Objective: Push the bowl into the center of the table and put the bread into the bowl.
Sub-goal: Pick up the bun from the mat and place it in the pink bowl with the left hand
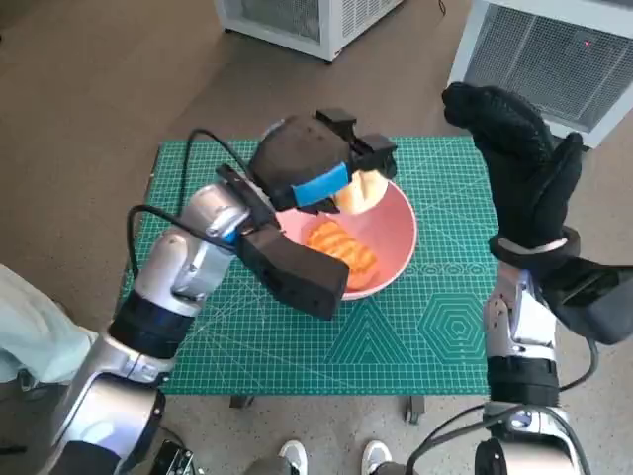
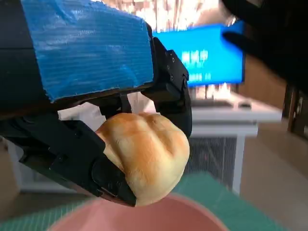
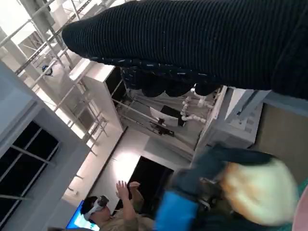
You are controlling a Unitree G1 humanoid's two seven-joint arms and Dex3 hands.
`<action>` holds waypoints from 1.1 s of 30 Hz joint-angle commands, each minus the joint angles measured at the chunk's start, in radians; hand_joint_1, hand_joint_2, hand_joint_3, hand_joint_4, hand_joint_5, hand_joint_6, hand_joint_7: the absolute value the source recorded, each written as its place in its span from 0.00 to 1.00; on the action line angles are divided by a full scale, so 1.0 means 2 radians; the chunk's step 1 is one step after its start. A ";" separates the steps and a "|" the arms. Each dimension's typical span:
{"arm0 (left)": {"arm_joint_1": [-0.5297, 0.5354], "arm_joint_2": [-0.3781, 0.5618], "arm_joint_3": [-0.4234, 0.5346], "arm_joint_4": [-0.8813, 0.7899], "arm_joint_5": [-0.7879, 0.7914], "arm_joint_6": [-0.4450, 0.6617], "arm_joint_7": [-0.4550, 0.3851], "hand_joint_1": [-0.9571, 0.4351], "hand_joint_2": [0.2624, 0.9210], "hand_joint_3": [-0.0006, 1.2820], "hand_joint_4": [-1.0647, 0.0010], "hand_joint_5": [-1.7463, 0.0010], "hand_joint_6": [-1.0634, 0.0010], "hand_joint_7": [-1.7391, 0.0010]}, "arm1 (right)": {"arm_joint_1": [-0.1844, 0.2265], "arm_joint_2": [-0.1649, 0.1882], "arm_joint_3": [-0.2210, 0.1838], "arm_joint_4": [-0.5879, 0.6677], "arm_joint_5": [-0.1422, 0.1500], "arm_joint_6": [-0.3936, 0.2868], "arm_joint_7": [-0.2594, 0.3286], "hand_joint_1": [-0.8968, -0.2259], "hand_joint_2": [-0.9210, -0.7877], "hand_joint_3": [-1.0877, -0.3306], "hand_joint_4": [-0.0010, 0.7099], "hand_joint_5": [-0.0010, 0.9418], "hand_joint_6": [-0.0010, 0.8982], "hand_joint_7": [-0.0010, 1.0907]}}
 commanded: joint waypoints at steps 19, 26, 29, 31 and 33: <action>0.023 -0.017 0.003 0.035 -0.057 -0.001 -0.056 0.40 0.91 0.00 0.77 1.00 0.65 0.97 | 0.017 -0.010 -0.008 -0.006 -0.010 0.002 -0.014 0.34 0.00 0.48 0.37 0.00 0.27 0.20; 0.039 -0.011 0.030 0.009 -0.092 -0.020 -0.051 0.34 0.92 0.00 0.86 1.00 0.69 0.99 | 0.013 -0.009 -0.006 -0.005 -0.010 0.004 -0.018 0.34 0.00 0.48 0.37 0.00 0.28 0.20; 0.046 -0.011 0.060 0.000 -0.146 -0.032 -0.071 0.31 0.92 0.00 0.89 1.00 0.72 1.00 | 0.012 -0.006 -0.004 -0.007 -0.010 0.006 -0.021 0.34 0.00 0.48 0.37 0.00 0.28 0.20; 0.051 -0.015 0.079 -0.004 -0.190 -0.035 -0.090 0.30 0.93 0.00 0.90 1.00 0.73 1.00 | 0.011 -0.005 -0.003 -0.009 -0.010 0.009 -0.022 0.34 0.00 0.48 0.37 0.00 0.28 0.20; 0.056 -0.022 0.100 -0.006 -0.240 -0.039 -0.108 0.28 0.93 0.00 0.91 1.00 0.74 1.00 | 0.011 -0.004 -0.002 -0.011 -0.009 0.012 -0.023 0.34 0.00 0.48 0.37 0.00 0.29 0.20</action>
